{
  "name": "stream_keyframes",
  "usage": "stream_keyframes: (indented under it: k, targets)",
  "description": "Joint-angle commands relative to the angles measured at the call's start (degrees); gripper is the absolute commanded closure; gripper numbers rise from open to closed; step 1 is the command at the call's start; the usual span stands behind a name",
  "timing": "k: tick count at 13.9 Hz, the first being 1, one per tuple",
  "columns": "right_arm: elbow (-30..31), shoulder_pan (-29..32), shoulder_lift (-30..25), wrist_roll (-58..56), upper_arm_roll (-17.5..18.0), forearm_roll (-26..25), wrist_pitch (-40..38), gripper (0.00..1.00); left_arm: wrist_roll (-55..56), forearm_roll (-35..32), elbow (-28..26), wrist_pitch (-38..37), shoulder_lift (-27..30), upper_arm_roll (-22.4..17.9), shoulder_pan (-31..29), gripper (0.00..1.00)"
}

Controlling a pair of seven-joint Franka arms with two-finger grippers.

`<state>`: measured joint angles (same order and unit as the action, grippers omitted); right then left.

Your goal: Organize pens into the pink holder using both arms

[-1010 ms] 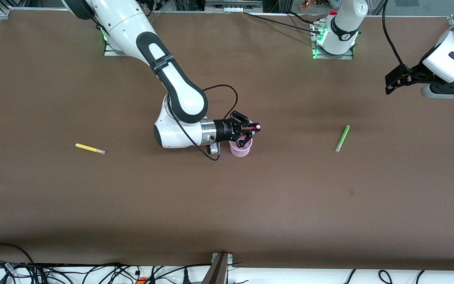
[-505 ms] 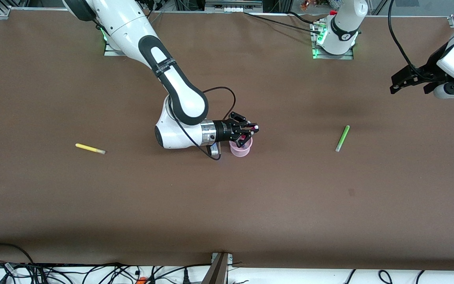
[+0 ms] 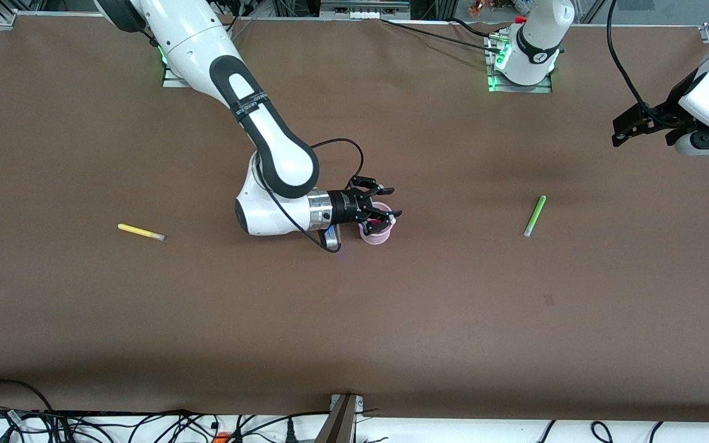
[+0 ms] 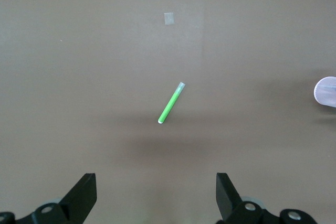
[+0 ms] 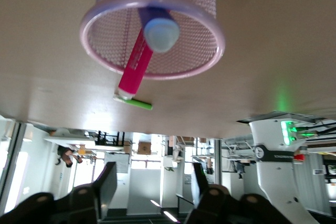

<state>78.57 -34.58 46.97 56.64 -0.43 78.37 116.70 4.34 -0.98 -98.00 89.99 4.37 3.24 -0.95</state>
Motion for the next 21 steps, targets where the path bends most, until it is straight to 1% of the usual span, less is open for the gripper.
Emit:
stream_keyframes:
  k: [1, 2, 3, 4, 6, 7, 8, 9, 10, 11, 12, 13, 14, 16, 17, 18, 19, 21]
  targets:
    - [0.71, 1.09, -3.46, -3.29, -4.03, -1.55, -8.22, 0.22, 0.14, -2.53, 0.8, -0.35, -0.15, 0.37, -0.02, 0.0]
    - [0.79, 1.09, -4.42, -3.63, -5.79, -1.73, -11.12, 0.21, 0.23, -2.54, 0.88, -0.69, -0.15, 0.54, -0.02, 0.0]
    - [0.8, 1.0, -5.65, -3.81, -8.42, -2.6, -13.15, 0.17, 0.23, -2.54, 1.23, -1.05, 0.11, 0.54, -0.1, 0.0]
    - [0.88, 1.0, -7.31, -4.16, -9.93, -5.22, -14.3, 0.17, 0.23, -2.54, 1.93, -1.66, 0.11, 0.54, -0.1, 0.0]
    - [0.8, 1.09, -11.0, -6.7, -12.48, -12.25, -15.45, 0.17, 0.23, -2.36, 3.6, -4.55, 0.29, 0.46, -0.1, 0.0]
    - [0.8, 1.0, -12.06, -7.84, -14.14, -14.28, -16.93, 0.17, 0.31, -2.01, 4.31, -6.13, 0.29, 0.54, -0.02, 0.0]
    - [0.8, 1.0, -13.29, -10.21, -15.9, -17.09, -18.95, 0.15, 0.14, -1.92, 4.49, -6.76, 0.29, 0.54, 0.07, 0.0]
    - [0.88, 1.0, -14.78, -12.75, -16.53, -21.38, -19.67, 0.11, 0.14, -1.83, 4.49, -6.85, 0.2, 0.54, -0.01, 0.0]
    - [1.06, 1.0, -16.63, -14.69, -17.06, -25.51, -19.85, 0.01, 0.14, -1.75, 4.58, -6.94, 0.29, 0.54, 0.07, 0.0]
    - [1.06, 1.0, -17.69, -16.36, -19.15, -28.08, -19.85, 0.01, 0.49, -1.74, 4.58, -7.02, 0.29, 1.07, 0.16, 0.0]
    - [1.06, 1.0, -18.92, -18.3, -20.74, -28.97, -20.46, 0.0, 0.4, -1.74, 4.58, -7.29, 0.2, 1.68, 0.25, 0.0]
    - [1.15, 1.0, -20.24, -20.58, -22.32, -31.16, -22.12, 0.0, 0.84, -2.09, 4.58, -7.81, 0.2, 2.99, 0.34, 0.0]
    - [1.32, 1.0, -21.99, -23.21, -22.86, -34.22, -23.61, 0.0, 1.02, -2.18, 4.58, -7.9, 0.2, 4.4, 0.34, 0.0]
    - [6.21, 1.0, -28.39, -27.35, -23.39, -38.81, -24.07, 0.0, 1.02, -2.18, 4.58, -7.99, 0.29, 5.46, 0.25, 0.0]
    - [9.46, 1.0, -31.64, -29.8, -23.91, -40.82, -23.89, 0.0, 0.93, -2.1, 4.58, -7.99, 0.2, 5.38, 0.07, 0.0]
    - [11.76, 1.0, -34.63, -31.57, -24.0, -44.15, -23.98, 0.0, 0.84, -2.01, 4.58, -7.91, 0.29, 4.68, -0.19, 0.0]
    - [13.26, 1.0, -37.01, -32.28, -24.01, -47.23, -24.07, 0.0, 0.15, -1.92, 4.66, -7.9, 0.2, 4.33, -0.36, 0.0]
    - [15.11, 1.0, -40.89, -36.92, -24.53, -51.46, -25.64, 0.0, 0.31, -1.83, 4.66, -7.9, 0.2, 4.06, -0.89, 0.0]
